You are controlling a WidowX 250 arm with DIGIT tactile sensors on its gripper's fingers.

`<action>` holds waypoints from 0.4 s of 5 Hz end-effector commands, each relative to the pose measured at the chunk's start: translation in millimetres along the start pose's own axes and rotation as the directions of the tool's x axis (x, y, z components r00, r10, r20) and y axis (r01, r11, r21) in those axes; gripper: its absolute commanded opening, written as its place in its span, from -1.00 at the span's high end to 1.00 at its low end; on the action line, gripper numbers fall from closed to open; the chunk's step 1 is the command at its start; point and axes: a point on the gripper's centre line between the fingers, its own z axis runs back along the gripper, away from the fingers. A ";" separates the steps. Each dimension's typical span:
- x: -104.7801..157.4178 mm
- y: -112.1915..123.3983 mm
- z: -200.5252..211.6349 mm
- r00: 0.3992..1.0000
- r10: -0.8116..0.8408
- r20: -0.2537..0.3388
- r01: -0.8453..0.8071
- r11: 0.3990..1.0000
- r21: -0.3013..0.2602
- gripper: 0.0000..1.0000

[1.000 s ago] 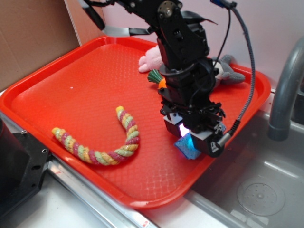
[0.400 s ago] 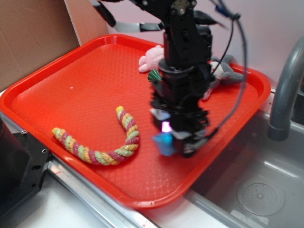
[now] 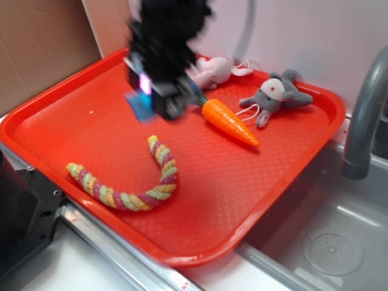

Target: Grab the blue sponge.

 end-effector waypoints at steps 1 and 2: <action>-56.5 67.8 95.8 0.961 0.207 0.186 -0.208 0.978 -0.012 1.00; -57.3 86.4 119.1 0.938 0.250 0.239 -0.257 0.966 -0.003 1.00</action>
